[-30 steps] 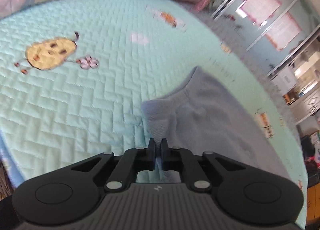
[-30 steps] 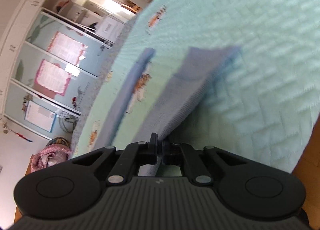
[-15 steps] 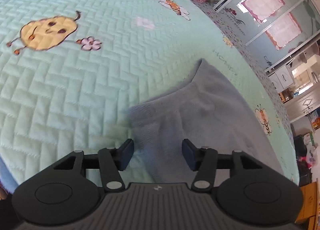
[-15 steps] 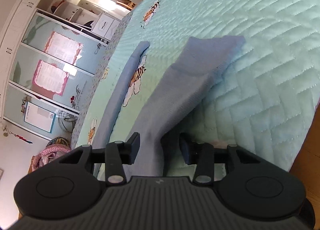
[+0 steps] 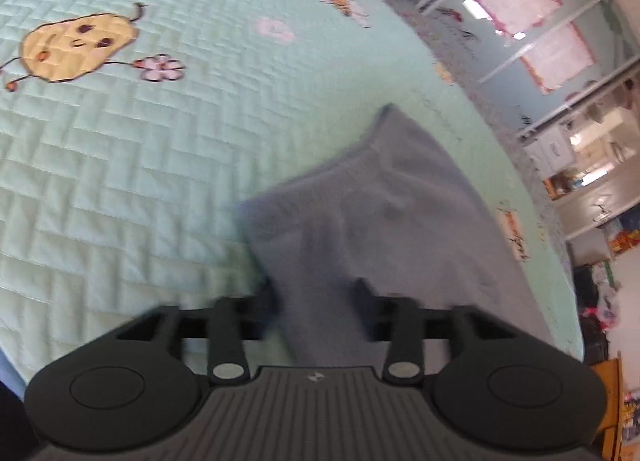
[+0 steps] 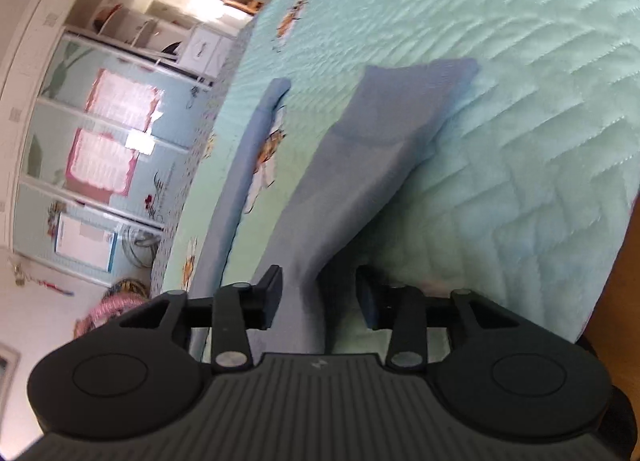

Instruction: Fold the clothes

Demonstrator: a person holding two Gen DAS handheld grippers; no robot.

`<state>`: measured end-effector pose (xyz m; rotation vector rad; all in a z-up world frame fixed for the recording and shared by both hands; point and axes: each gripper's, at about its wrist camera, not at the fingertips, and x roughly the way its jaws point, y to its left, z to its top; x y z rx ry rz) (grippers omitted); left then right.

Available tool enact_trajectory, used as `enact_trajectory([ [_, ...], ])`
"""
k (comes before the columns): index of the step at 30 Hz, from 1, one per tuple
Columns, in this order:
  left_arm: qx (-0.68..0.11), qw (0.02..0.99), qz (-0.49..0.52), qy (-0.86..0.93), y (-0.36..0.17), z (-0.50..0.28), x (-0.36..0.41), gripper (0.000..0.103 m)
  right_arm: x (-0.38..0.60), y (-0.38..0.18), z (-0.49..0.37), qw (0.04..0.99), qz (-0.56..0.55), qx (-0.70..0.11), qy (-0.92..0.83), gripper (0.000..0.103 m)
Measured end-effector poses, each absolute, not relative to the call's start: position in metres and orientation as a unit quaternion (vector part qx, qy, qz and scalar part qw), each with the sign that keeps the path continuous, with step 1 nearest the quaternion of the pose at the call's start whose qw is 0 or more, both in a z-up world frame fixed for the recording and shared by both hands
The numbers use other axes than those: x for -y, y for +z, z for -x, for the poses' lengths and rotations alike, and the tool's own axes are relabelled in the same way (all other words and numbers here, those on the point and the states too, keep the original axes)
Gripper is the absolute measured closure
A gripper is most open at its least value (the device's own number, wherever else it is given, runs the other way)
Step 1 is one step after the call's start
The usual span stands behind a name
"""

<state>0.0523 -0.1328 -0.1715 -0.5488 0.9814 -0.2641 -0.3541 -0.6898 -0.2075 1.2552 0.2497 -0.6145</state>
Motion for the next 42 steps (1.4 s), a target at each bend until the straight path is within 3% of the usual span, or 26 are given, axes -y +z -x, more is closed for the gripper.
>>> enact_trajectory([
  [4, -0.463, 0.849, 0.218, -0.128, -0.167, -0.047, 0.147, 0.025, 0.686, -0.204, 0.349, 0.761, -0.572, -0.124, -0.280, 0.057],
  [7, -0.464, 0.858, 0.184, -0.126, -0.165, -0.044, 0.157, 0.022, 0.689, -0.201, 0.349, 0.759, -0.571, -0.129, -0.285, 0.057],
  [8, -0.464, 0.860, 0.172, -0.125, -0.164, -0.042, 0.160, 0.031, 0.691, -0.200, 0.349, 0.759, -0.570, -0.129, -0.288, 0.057],
  [9, -0.464, 0.862, 0.161, -0.124, -0.163, -0.041, 0.164, 0.047, 0.692, -0.200, 0.351, 0.758, -0.570, -0.127, -0.291, 0.060],
  [10, -0.464, 0.864, 0.150, -0.123, -0.163, -0.040, 0.167, 0.084, 0.693, -0.199, 0.352, 0.759, -0.566, -0.129, -0.293, 0.080],
  [11, -0.471, 0.861, 0.154, -0.114, -0.164, -0.041, 0.162, 0.099, 0.694, -0.198, 0.354, 0.761, -0.561, -0.131, -0.297, 0.099],
  [23, -0.441, 0.854, 0.236, -0.143, -0.120, -0.021, 0.119, 0.100, 0.683, -0.148, 0.369, 0.801, -0.519, -0.093, -0.282, 0.099],
  [28, -0.486, 0.841, 0.204, -0.123, -0.154, -0.028, 0.125, 0.096, 0.693, -0.167, 0.372, 0.797, -0.520, -0.120, -0.282, 0.098],
  [30, -0.489, 0.836, 0.221, -0.117, -0.163, -0.023, 0.116, 0.095, 0.697, -0.189, 0.376, 0.772, -0.549, -0.144, -0.287, 0.092],
  [32, -0.481, 0.837, 0.234, -0.114, -0.165, -0.019, 0.105, 0.084, 0.694, -0.203, 0.386, 0.752, -0.579, -0.144, -0.281, 0.068],
  [33, -0.479, 0.838, 0.236, -0.112, -0.165, -0.019, 0.101, 0.074, 0.693, -0.206, 0.391, 0.751, -0.585, -0.133, -0.276, 0.065],
  [37, -0.488, 0.830, 0.242, -0.116, -0.166, -0.034, 0.095, 0.060, 0.698, -0.210, 0.405, 0.742, -0.598, -0.090, -0.288, 0.059],
  [40, -0.488, 0.832, 0.238, -0.115, -0.170, -0.041, 0.101, 0.059, 0.698, -0.209, 0.404, 0.744, -0.590, -0.080, -0.303, 0.058],
  [42, -0.480, 0.839, 0.230, -0.110, -0.169, -0.044, 0.107, 0.071, 0.693, -0.209, 0.401, 0.750, -0.577, -0.090, -0.312, 0.076],
])
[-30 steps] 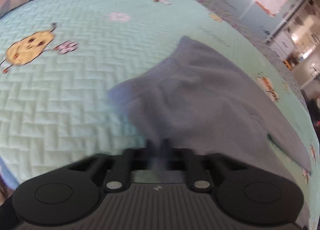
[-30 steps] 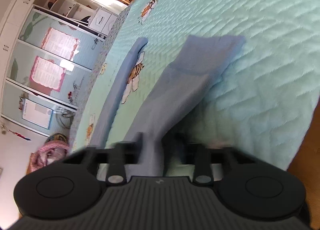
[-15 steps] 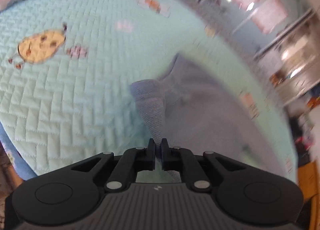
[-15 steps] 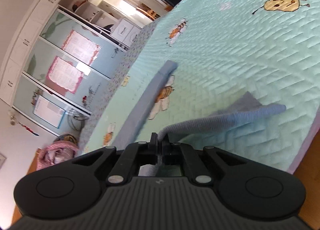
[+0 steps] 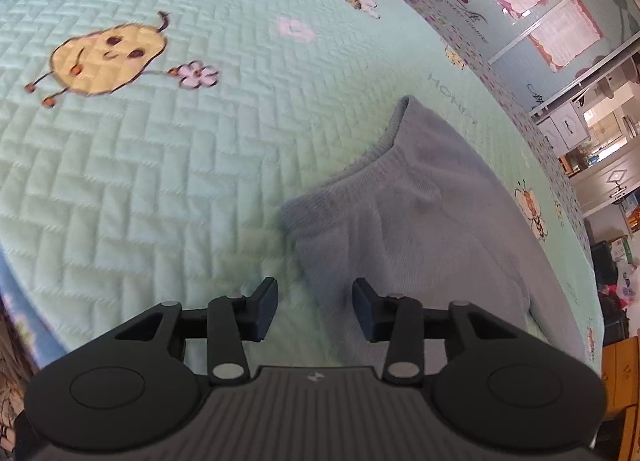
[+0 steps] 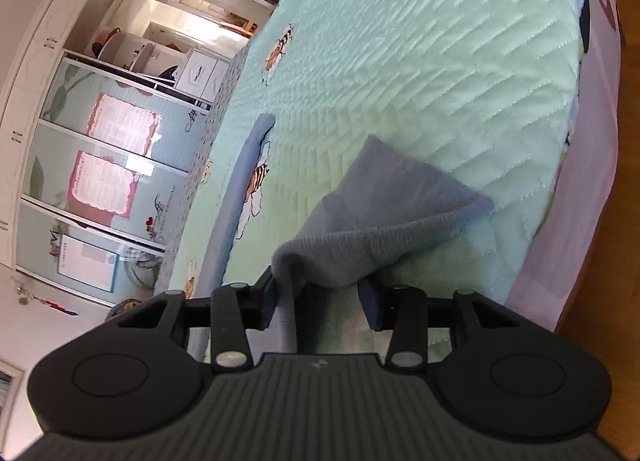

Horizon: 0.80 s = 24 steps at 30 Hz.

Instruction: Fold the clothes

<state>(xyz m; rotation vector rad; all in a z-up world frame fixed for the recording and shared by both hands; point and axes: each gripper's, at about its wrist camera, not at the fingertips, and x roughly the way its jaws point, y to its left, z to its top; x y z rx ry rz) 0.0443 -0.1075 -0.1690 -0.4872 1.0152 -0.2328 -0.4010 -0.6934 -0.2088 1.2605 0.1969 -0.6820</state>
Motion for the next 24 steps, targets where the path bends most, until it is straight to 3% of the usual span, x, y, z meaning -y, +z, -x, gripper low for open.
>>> enact_trajectory([
  [1, -0.481, 0.843, 0.217, -0.103, -0.169, -0.046, 0.111, 0.095, 0.692, -0.209, 0.401, 0.751, -0.573, -0.099, -0.314, 0.090],
  [2, -0.481, 0.844, 0.214, -0.105, -0.167, -0.045, 0.110, 0.099, 0.691, -0.209, 0.401, 0.752, -0.569, -0.108, -0.315, 0.093],
  [6, -0.469, 0.849, 0.213, -0.116, -0.157, -0.040, 0.100, 0.100, 0.685, -0.204, 0.413, 0.753, -0.572, -0.113, -0.307, 0.099],
  [8, -0.472, 0.843, 0.227, -0.123, -0.155, -0.041, 0.091, 0.100, 0.680, -0.209, 0.420, 0.745, -0.590, -0.120, -0.288, 0.098],
  [12, -0.491, 0.828, 0.237, -0.130, -0.159, -0.046, 0.089, 0.099, 0.675, -0.223, 0.438, 0.723, -0.625, -0.087, -0.279, 0.069],
  [14, -0.501, 0.822, 0.234, -0.134, -0.161, -0.047, 0.094, 0.098, 0.677, -0.223, 0.448, 0.712, -0.640, -0.043, -0.287, 0.047],
  [15, -0.503, 0.822, 0.227, -0.138, -0.163, -0.046, 0.099, 0.096, 0.680, -0.222, 0.449, 0.712, -0.637, -0.034, -0.292, 0.042],
  [16, -0.505, 0.822, 0.221, -0.141, -0.165, -0.044, 0.103, 0.087, 0.683, -0.219, 0.450, 0.716, -0.629, -0.027, -0.301, 0.037],
  [19, -0.497, 0.824, 0.233, -0.140, -0.169, -0.044, 0.111, 0.067, 0.696, -0.219, 0.445, 0.709, -0.628, -0.017, -0.320, 0.034],
  [21, -0.490, 0.828, 0.234, -0.142, -0.167, -0.044, 0.117, 0.066, 0.702, -0.222, 0.440, 0.708, -0.630, -0.005, -0.319, 0.034],
  [22, -0.486, 0.835, 0.218, -0.136, -0.164, -0.044, 0.119, 0.081, 0.705, -0.224, 0.438, 0.708, -0.631, 0.001, -0.318, 0.044],
  [23, -0.483, 0.842, 0.202, -0.132, -0.161, -0.043, 0.122, 0.100, 0.707, -0.223, 0.433, 0.714, -0.626, -0.012, -0.312, 0.082],
  [24, -0.482, 0.841, 0.203, -0.138, -0.158, -0.043, 0.120, 0.100, 0.709, -0.219, 0.432, 0.719, -0.619, -0.024, -0.315, 0.099],
])
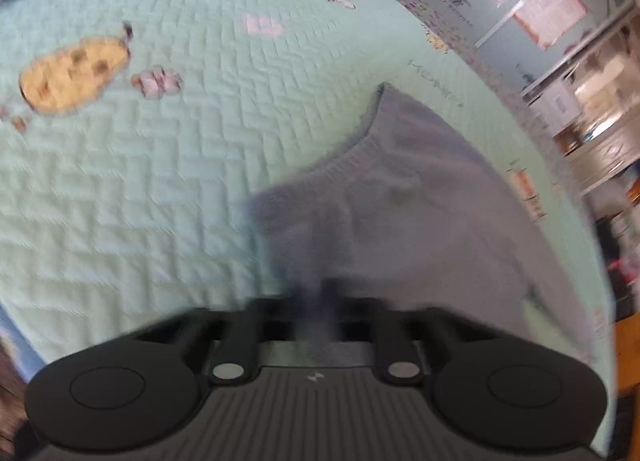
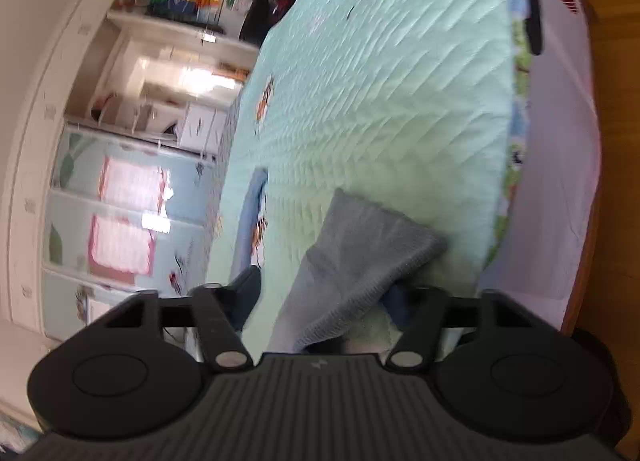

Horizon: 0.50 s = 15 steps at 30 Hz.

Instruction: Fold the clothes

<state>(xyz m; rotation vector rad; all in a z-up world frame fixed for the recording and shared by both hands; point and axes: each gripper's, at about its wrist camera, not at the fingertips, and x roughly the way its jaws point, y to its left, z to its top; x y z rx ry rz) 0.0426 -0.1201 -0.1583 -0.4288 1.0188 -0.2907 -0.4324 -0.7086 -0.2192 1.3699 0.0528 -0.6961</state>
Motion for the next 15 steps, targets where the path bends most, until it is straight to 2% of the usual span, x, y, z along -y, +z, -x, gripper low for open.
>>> enact_trajectory([
  [6, -0.477, 0.836, 0.209, -0.173, -0.141, -0.039, 0.110, 0.099, 0.724, -0.184, 0.453, 0.750, -0.572, -0.001, -0.332, 0.099],
  [7, -0.502, 0.823, 0.202, -0.174, -0.146, -0.041, 0.112, 0.099, 0.729, -0.180, 0.456, 0.751, -0.567, 0.005, -0.339, 0.098],
  [9, -0.503, 0.825, 0.202, -0.163, -0.150, -0.036, 0.104, 0.092, 0.742, -0.182, 0.457, 0.740, -0.581, -0.001, -0.339, 0.084],
  [10, -0.503, 0.825, 0.202, -0.158, -0.151, -0.034, 0.100, 0.085, 0.746, -0.185, 0.457, 0.734, -0.592, -0.020, -0.332, 0.064],
  [11, -0.494, 0.831, 0.203, -0.158, -0.146, -0.037, 0.096, 0.077, 0.749, -0.184, 0.455, 0.733, -0.584, -0.048, -0.345, 0.060],
  [12, -0.485, 0.836, 0.204, -0.157, -0.140, -0.040, 0.092, 0.074, 0.744, -0.176, 0.458, 0.741, -0.556, -0.051, -0.373, 0.060],
  [15, -0.457, 0.851, 0.208, -0.156, -0.124, -0.049, 0.080, 0.072, 0.728, -0.155, 0.469, 0.757, -0.486, -0.038, -0.435, 0.059],
])
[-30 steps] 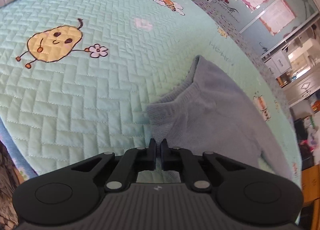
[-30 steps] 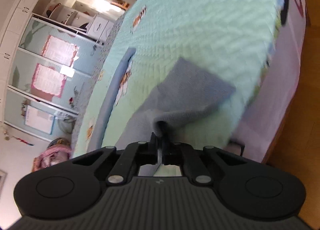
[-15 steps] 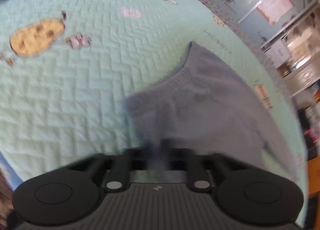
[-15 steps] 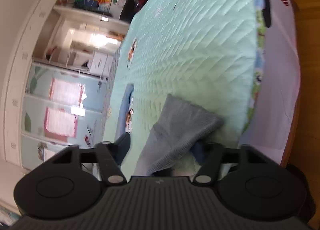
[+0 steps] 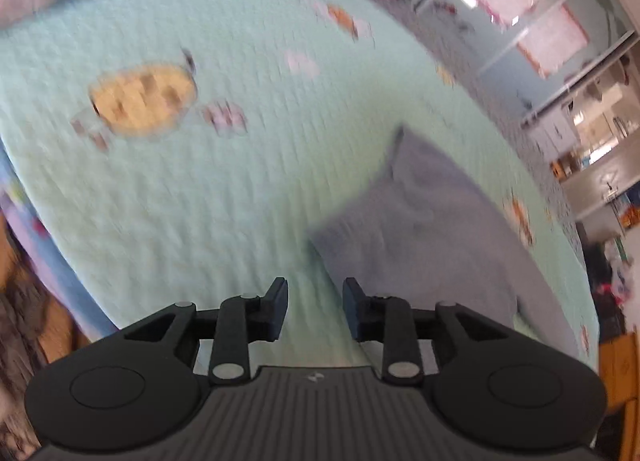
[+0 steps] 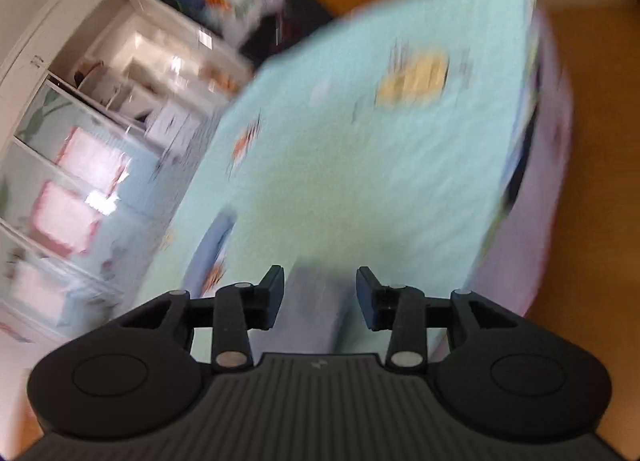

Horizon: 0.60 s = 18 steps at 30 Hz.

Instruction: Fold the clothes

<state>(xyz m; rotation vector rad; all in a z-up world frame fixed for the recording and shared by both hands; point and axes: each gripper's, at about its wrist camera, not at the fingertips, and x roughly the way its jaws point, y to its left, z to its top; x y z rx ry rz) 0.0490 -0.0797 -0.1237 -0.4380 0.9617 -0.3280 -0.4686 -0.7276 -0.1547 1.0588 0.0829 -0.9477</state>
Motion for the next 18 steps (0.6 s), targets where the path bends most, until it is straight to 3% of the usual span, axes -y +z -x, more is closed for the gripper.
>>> enact_trajectory([
  [6, -0.410, 0.875, 0.189, -0.173, -0.093, -0.085, 0.085, 0.067, 0.687, -0.121, 0.411, 0.826, -0.441, -0.052, -0.347, 0.056],
  [18, -0.482, 0.846, 0.080, -0.214, -0.148, -0.249, 0.210, 0.067, 0.562, -0.154, 0.246, 0.867, -0.425, -0.235, -0.110, 0.054],
])
